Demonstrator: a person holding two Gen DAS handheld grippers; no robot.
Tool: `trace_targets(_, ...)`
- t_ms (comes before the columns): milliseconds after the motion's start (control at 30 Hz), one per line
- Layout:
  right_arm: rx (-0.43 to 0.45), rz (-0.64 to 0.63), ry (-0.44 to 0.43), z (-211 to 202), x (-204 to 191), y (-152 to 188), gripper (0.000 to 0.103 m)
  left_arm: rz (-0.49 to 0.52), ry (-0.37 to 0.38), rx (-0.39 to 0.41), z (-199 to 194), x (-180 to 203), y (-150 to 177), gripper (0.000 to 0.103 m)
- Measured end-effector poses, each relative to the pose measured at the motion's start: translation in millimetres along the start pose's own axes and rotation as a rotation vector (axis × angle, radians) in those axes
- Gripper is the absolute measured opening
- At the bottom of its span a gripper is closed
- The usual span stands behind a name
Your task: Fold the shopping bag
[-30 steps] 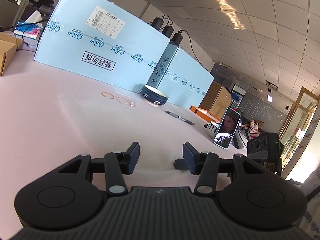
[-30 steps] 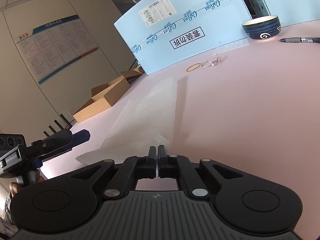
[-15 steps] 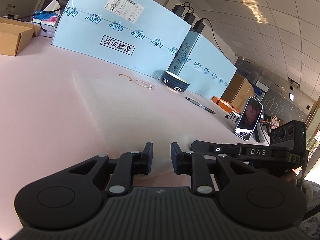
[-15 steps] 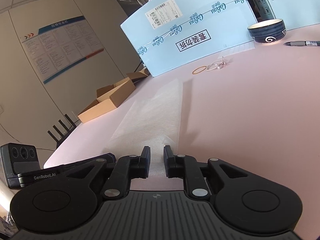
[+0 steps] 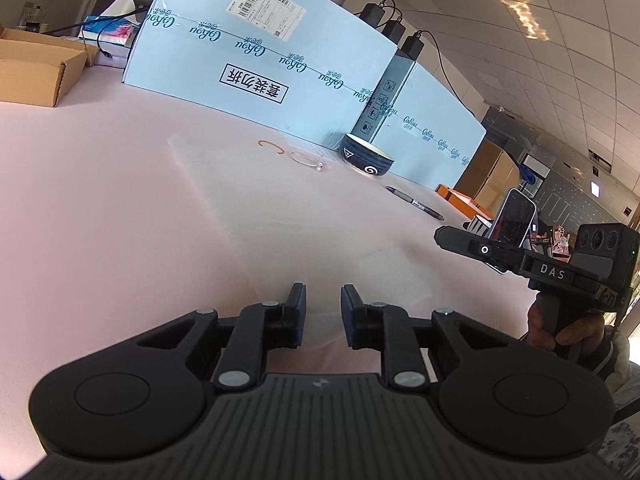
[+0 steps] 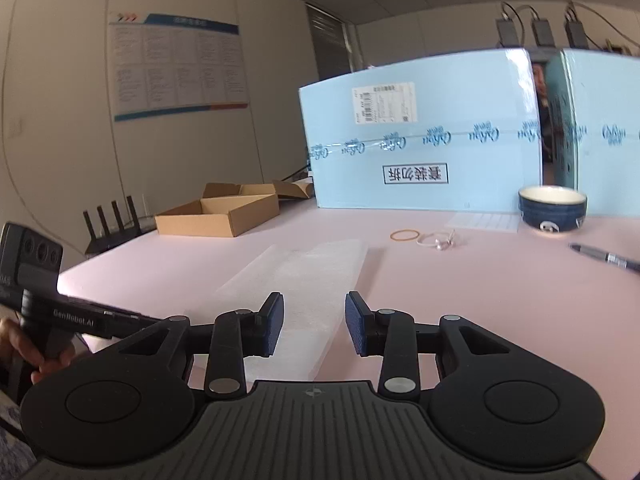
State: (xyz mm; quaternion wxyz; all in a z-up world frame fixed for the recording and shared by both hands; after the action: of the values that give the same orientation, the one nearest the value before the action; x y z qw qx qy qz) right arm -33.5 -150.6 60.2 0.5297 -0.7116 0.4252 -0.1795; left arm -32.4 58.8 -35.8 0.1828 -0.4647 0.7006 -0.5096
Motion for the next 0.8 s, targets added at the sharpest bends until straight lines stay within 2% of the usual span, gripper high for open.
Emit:
trace_targets(100, -0.068, -0.365, 0.005, -2, -25, 9, 0.033, 0.023, 0.003, -0.016, 1, 0, -2, 0.018)
trace_targets(167, -0.108, -0.505, 0.015, 3, -30, 18, 0.033, 0.033, 0.004, -0.026, 2, 0, -3, 0.018)
trace_targets(267, -0.155, -0.805, 0.015, 14, -34, 36, 0.033, 0.053, -0.001, -0.036, 2, 2, -4, 0.018)
trace_targets(400, -0.184, -1.114, -0.023, 23, -34, 57, 0.032, 0.065, 0.001, -0.049, 1, 2, -4, 0.018)
trace_targets(533, -0.187, -1.244, -0.063, 29, -33, 58, 0.033, 0.081, 0.005, -0.063, 3, 2, -7, 0.018)
trace_targets(733, -0.206, -1.327, -0.083, 42, -37, 57, 0.031, 0.118, 0.012, -0.086, 5, 4, -9, 0.018)
trace_targets(800, -0.207, -1.348, -0.081, 46, -40, 59, 0.024, 0.125, 0.014, -0.091, 5, 4, -9, 0.018)
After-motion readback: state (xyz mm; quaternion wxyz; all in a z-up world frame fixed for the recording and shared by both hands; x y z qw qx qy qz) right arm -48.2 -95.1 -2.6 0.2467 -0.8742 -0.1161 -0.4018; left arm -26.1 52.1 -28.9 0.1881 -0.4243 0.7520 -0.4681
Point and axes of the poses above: each gripper's, at about its wrist camera, not at the fingertips, and z roughly the way its jaws point, x to its right, y to its underside, the point moved 4 cm from there along z, roughly the way its jaws point, and after that the axes turned 15 degrees about z, right-handed, at the moved point
